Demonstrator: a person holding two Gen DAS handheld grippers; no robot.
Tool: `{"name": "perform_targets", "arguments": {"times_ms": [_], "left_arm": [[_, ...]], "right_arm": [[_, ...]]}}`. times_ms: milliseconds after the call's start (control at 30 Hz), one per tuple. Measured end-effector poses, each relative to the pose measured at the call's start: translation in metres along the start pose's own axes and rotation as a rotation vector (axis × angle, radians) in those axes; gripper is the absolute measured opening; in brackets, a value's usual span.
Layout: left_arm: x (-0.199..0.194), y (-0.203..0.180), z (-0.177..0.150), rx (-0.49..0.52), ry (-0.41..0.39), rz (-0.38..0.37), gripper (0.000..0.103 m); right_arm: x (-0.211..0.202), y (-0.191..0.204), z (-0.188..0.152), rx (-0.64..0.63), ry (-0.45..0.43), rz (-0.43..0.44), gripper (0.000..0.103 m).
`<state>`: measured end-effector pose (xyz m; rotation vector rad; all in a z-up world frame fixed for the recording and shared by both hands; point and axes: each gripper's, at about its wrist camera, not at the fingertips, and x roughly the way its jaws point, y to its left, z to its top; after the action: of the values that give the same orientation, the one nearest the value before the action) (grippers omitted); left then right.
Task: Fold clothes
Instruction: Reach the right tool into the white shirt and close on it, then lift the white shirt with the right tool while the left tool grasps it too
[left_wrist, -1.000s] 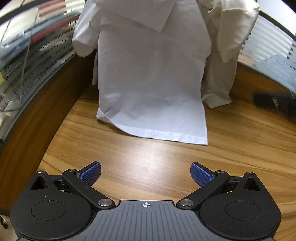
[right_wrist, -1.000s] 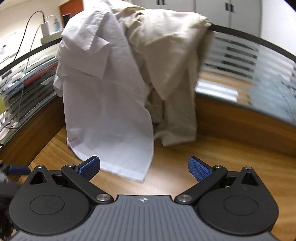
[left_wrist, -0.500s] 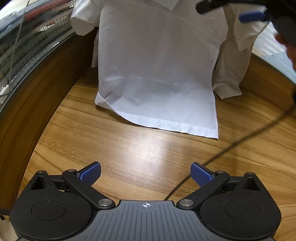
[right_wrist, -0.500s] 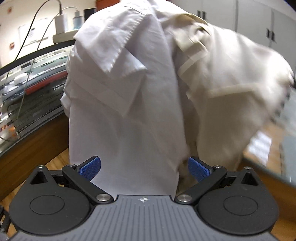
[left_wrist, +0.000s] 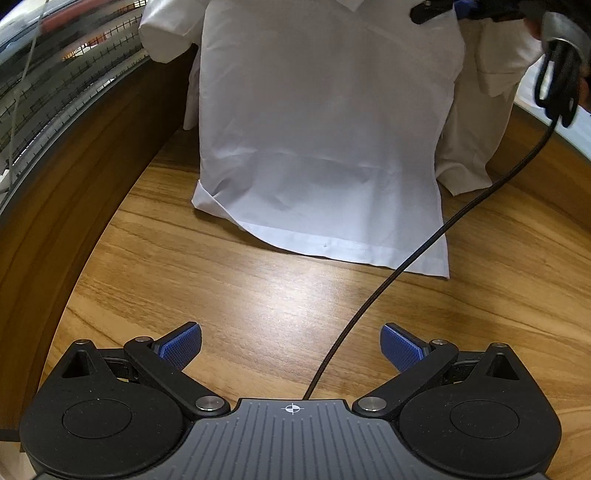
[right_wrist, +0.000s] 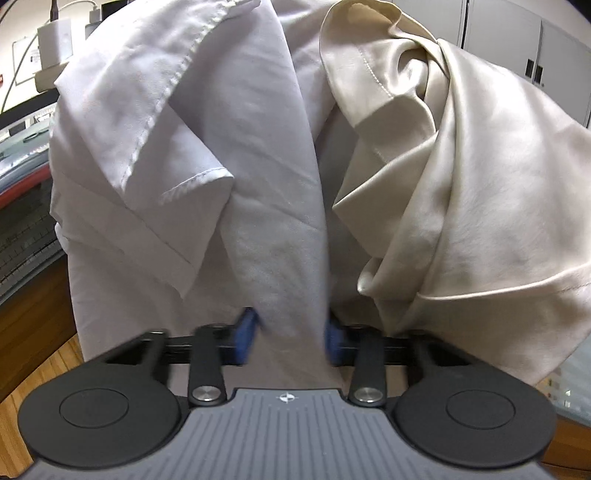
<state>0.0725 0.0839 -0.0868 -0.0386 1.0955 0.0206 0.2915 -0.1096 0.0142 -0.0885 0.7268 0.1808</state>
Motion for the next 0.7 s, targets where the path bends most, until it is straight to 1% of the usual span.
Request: {"name": "perform_targets", "arguments": {"times_ms": [33, 133, 233, 333, 467, 567, 700], "left_arm": [[0.0, 0.001, 0.0, -0.002, 0.0, 0.003, 0.103], [-0.001, 0.002, -0.001, -0.008, 0.0, 0.011, 0.102], [-0.002, 0.004, -0.002, -0.013, 0.001, 0.02, 0.102], [-0.005, 0.007, -0.005, -0.021, -0.001, 0.03, 0.102], [-0.009, 0.012, -0.009, -0.03, -0.005, 0.045, 0.102], [-0.013, 0.016, -0.012, -0.033, -0.012, 0.056, 0.102], [-0.019, 0.019, -0.016, -0.034, -0.022, 0.064, 0.102]], "right_arm": [[0.0, 0.001, 0.001, 0.004, 0.003, 0.009, 0.007], [-0.011, 0.007, -0.002, 0.015, -0.011, 0.071, 0.002], [-0.028, 0.014, -0.007, 0.022, -0.024, 0.129, 0.001], [-0.05, 0.018, -0.022, 0.022, -0.044, 0.169, 0.001], [-0.075, 0.021, -0.036, 0.028, -0.038, 0.223, 0.001], [-0.095, 0.016, -0.056, 0.035, -0.021, 0.248, 0.001], [-0.107, 0.016, -0.085, 0.045, 0.031, 0.26, 0.001]]}}
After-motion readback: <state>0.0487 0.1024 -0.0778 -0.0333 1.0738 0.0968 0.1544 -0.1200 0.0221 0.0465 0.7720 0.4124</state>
